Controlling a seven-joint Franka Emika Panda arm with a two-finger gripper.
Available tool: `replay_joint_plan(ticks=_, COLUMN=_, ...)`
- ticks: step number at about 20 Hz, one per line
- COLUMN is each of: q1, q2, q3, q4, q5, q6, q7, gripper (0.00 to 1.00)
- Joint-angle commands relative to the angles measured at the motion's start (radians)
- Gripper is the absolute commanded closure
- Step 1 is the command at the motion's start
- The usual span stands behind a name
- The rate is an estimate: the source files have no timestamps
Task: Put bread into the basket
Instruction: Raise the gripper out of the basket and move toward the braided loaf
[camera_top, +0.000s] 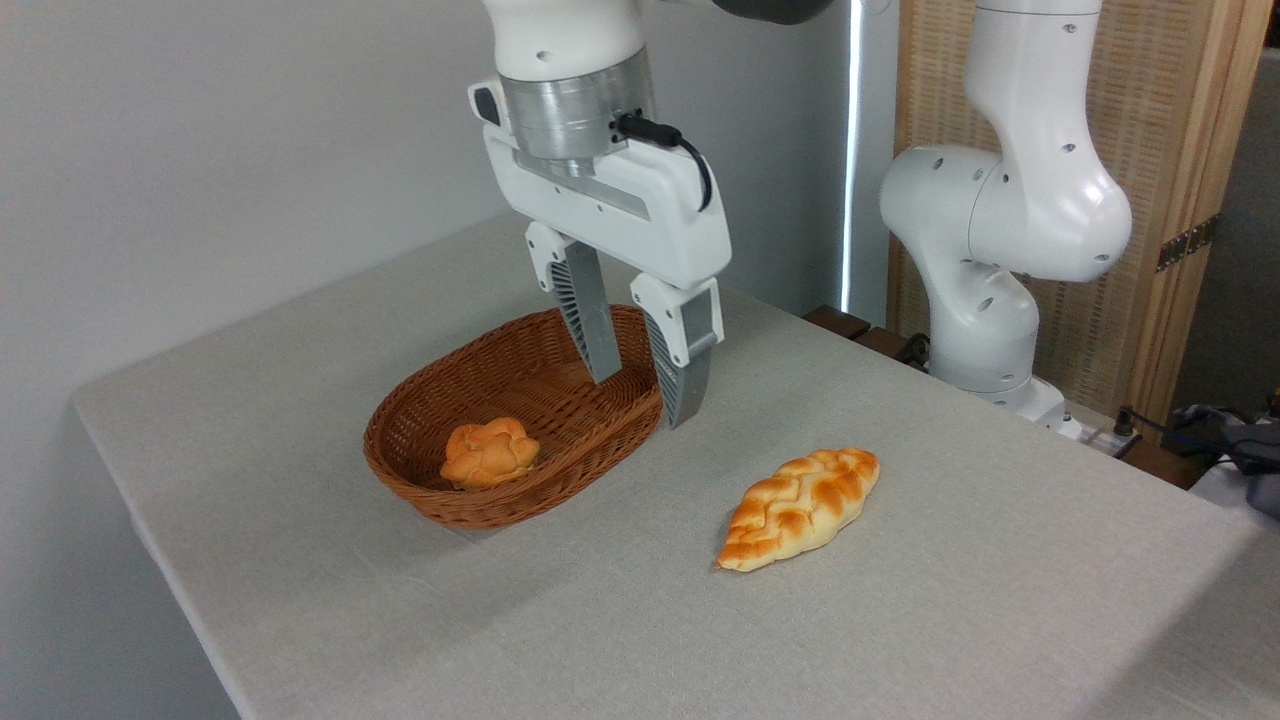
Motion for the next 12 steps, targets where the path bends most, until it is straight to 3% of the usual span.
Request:
replay_joint_plan(ticks=1, q1=-0.004, q2=-0.037, q3=0.016, q4=-0.057, q5=0.0, q6=0.0, q7=0.022, gripper=0.0)
replay_joint_plan(ticks=7, q1=-0.006, q2=-0.146, q3=0.03, q4=-0.218, q5=0.001, q6=0.073, q7=0.037, gripper=0.0)
replay_joint_plan(ticks=12, q1=-0.007, q2=-0.144, q3=0.034, q4=-0.212, q5=0.0, q6=0.056, q7=0.076, gripper=0.0)
